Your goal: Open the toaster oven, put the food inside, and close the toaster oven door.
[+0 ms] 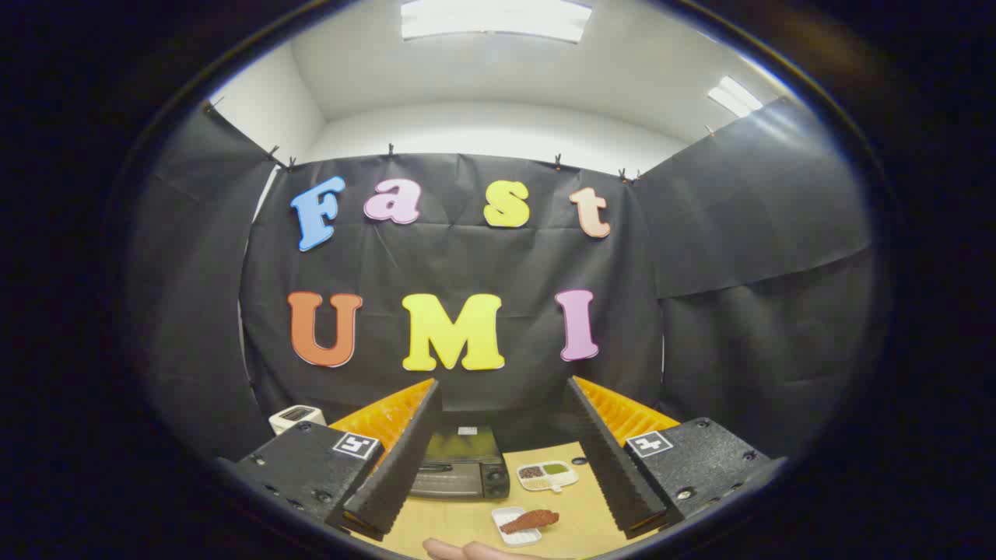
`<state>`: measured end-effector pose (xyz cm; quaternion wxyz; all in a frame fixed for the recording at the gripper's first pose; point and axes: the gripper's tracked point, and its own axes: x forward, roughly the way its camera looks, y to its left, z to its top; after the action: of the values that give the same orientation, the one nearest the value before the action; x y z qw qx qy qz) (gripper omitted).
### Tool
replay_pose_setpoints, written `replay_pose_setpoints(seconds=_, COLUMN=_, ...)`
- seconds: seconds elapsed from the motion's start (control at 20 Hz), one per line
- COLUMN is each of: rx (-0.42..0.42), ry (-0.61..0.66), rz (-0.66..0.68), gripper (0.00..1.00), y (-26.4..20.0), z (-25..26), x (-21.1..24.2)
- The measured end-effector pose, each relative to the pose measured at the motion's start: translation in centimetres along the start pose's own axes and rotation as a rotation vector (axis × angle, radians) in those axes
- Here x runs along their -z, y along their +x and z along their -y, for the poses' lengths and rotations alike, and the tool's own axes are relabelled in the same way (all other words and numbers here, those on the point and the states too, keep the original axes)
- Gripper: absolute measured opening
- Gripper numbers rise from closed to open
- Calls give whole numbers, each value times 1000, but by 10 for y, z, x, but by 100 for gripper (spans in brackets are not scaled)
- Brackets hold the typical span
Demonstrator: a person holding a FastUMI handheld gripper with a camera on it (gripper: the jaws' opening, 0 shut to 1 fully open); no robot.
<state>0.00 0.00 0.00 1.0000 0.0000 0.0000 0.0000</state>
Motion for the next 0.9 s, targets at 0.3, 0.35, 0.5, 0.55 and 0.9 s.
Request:
replay_pose_setpoints(seconds=0.3, rx=28, ry=-9, rz=-6, gripper=100, y=12, z=8, x=11)
replay_pose_setpoints(seconds=0.35, rx=30, ry=-10, rz=-14, gripper=100, y=13, z=8, x=12)
replay_pose_setpoints(seconds=0.5, rx=26, ry=-8, rz=-19, gripper=100, y=14, z=7, x=13)
replay_pose_setpoints(seconds=0.55, rx=24, ry=-8, rz=-18, gripper=100, y=14, z=6, x=12)
replay_pose_setpoints(seconds=0.9, rx=-6, ry=-16, rz=-1, gripper=100, y=22, z=-14, x=15)
